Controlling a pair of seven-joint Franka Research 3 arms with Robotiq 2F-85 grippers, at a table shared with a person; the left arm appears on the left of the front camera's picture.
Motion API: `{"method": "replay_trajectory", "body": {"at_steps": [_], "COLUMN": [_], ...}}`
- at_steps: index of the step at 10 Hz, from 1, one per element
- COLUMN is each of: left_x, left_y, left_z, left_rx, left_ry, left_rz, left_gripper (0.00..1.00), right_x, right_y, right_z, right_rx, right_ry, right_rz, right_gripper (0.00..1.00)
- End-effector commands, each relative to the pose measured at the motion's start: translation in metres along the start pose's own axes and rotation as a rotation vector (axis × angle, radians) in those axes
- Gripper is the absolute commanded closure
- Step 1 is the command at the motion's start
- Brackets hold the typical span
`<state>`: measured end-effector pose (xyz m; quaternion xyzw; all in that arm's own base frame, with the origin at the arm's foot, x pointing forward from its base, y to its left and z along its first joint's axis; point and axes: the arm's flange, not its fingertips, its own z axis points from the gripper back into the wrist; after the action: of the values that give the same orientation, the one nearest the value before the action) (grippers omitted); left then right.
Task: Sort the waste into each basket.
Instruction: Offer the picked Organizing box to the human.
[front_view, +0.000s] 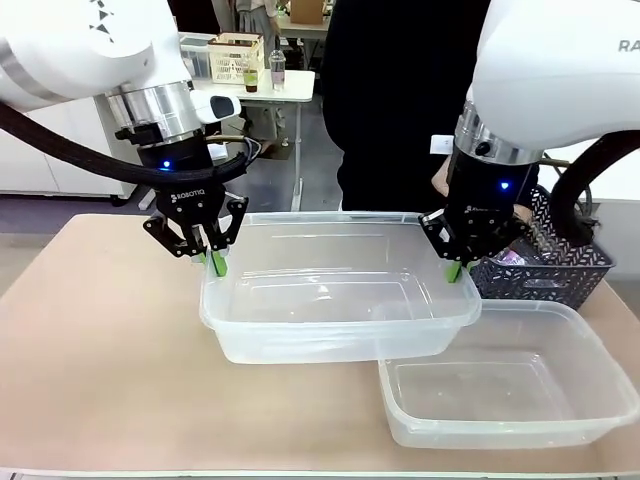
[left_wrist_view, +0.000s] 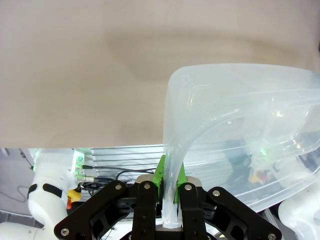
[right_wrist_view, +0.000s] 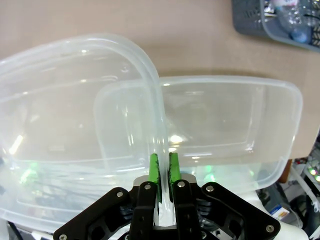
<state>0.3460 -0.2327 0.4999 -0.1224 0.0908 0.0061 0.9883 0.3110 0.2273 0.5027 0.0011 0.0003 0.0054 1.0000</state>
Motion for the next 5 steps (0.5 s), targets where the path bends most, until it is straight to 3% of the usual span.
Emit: {"method": "replay_trajectory", "body": {"at_steps": [1,5], "left_x": [-0.0042,-0.0042], "left_y": [0.0009,0.0009], "left_z": [0.0050,0.0050], "left_rx": [-0.013,-0.013], "left_ry": [-0.005,-0.005], "left_rz": [-0.006,-0.006], "left_gripper": [0.93,0.93], "right_x": [0.0034,0.0034], "right_y": [0.0016,0.0016], "right_z": [0.0008,0.0008], "right_rx": [-0.008,-0.008], "right_ry": [0.009,0.009], "right_rz": [0.005,0.005], "right_gripper": [0.91,0.91]}}
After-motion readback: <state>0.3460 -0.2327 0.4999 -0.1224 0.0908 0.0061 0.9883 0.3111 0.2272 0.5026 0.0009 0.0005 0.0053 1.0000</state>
